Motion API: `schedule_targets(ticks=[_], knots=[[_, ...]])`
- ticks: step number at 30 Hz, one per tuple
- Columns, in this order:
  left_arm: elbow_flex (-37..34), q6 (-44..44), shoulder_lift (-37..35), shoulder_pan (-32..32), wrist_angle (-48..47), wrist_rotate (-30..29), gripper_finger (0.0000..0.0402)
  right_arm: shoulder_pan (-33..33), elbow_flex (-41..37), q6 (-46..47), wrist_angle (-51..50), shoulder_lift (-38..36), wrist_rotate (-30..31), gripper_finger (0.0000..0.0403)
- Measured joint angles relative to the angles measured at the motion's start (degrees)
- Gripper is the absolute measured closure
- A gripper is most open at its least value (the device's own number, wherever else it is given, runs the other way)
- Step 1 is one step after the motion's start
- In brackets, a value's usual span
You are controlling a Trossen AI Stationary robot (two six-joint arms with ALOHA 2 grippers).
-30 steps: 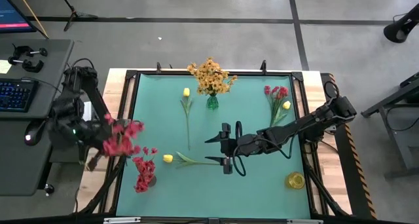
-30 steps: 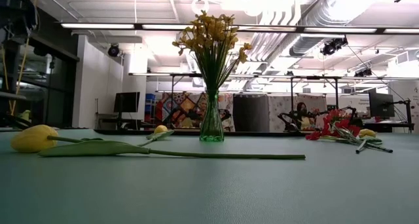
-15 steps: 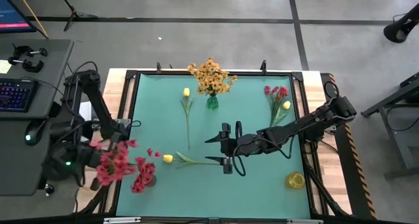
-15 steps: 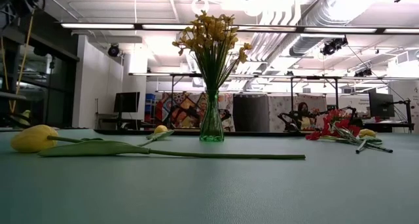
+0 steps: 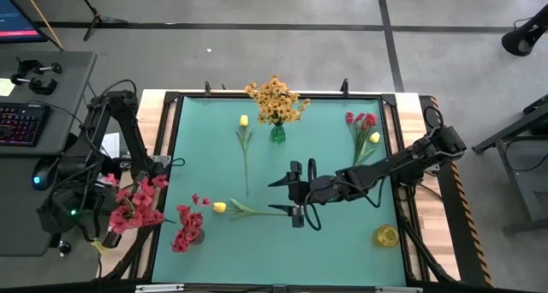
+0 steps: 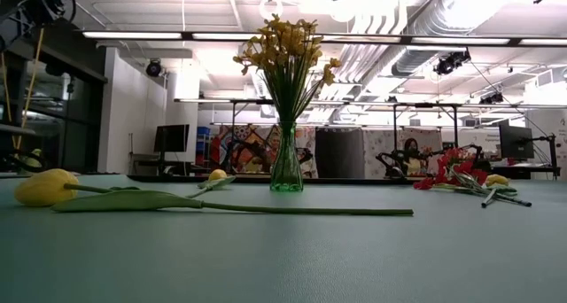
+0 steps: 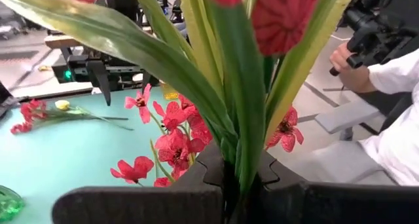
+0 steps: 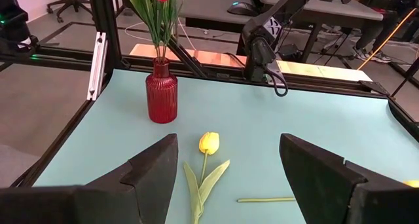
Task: Sort flowers into vase by color
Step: Put the left red flower into the red vase
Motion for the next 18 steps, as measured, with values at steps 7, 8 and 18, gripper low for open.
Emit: schedule_targets(ticks=[7,8,18], knots=[[0.0,-4.8,2.1,2.4,0.0,0.0,0.0401,0.0,0.0,0.0,0.0,0.0,0.0,0.0146],[0.0,-5.2,2.7,2.8,0.0,0.0,0.0401,0.0,0.0,-0.1,0.0,0.0,0.0,0.0146],[0.0,0.9,6.0,7.0,7.8,0.0,0.0401,-0.2,0.0,0.0,0.0,0.0,0.0,0.0147]])
